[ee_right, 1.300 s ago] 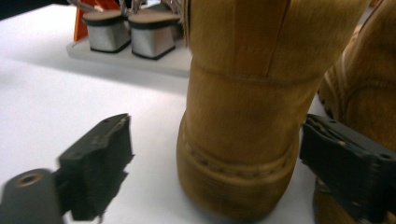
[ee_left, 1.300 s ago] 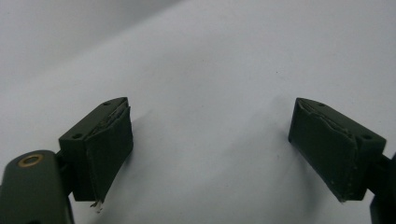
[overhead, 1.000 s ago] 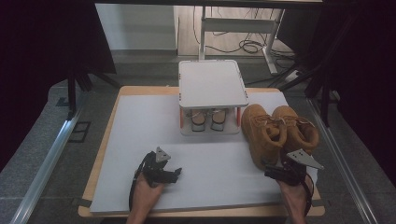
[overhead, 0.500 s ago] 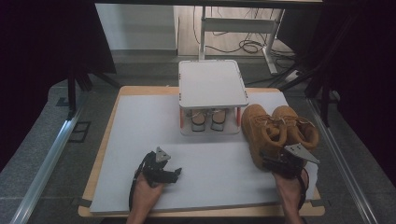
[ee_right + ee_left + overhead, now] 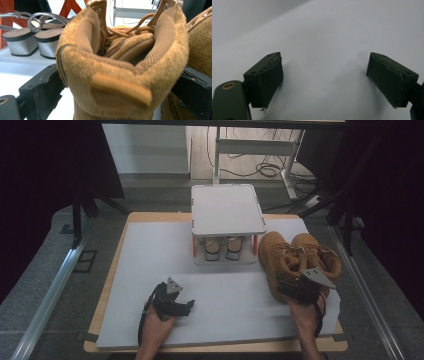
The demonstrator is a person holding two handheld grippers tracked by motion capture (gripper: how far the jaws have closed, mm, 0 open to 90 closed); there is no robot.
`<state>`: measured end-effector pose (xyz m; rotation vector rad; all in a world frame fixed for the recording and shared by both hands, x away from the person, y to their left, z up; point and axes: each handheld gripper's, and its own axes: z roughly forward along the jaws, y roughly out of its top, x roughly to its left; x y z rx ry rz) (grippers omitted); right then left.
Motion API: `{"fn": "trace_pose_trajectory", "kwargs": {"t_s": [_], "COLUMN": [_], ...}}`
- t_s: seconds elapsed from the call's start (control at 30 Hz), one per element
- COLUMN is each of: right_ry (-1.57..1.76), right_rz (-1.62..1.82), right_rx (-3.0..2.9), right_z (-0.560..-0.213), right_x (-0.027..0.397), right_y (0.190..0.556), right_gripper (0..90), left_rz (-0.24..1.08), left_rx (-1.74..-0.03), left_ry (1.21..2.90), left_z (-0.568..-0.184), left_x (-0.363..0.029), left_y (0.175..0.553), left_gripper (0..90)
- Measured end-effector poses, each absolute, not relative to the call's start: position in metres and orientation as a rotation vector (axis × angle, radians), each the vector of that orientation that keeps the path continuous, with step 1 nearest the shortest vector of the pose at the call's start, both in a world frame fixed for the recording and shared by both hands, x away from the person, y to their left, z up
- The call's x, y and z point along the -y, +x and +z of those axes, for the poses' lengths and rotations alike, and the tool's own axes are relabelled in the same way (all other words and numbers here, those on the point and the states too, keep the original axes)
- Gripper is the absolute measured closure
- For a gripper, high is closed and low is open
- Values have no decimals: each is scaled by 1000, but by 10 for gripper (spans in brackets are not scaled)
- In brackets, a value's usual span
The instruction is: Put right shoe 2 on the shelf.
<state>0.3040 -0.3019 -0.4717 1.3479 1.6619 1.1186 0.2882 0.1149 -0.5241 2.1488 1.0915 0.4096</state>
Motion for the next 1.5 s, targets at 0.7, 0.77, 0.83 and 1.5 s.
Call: {"fn": "trace_pose_trajectory", "kwargs": {"t_s": [0.7,0.77,0.83,1.5], "right_ry": [1394,1384,1374,1335], "right_rz": [1074,1054,1044,1046], "right_rx": [-1592,-1602,-1600,-1559], "right_z": [-467,-466,-466,-469], "right_x": [291,290,289,287], "right_y": [315,314,313,306], "right_gripper": [190,236,302,526], "left_rz": [410,410,410,411], "left_rx": [-1091,-1091,-1091,-1090], "left_ry": [2149,2149,2149,2150], "left_z": [-524,-524,-524,-524], "left_x": [-115,-115,-115,-115], "left_y": [288,288,288,288], "left_gripper": [135,135,135,135]}}
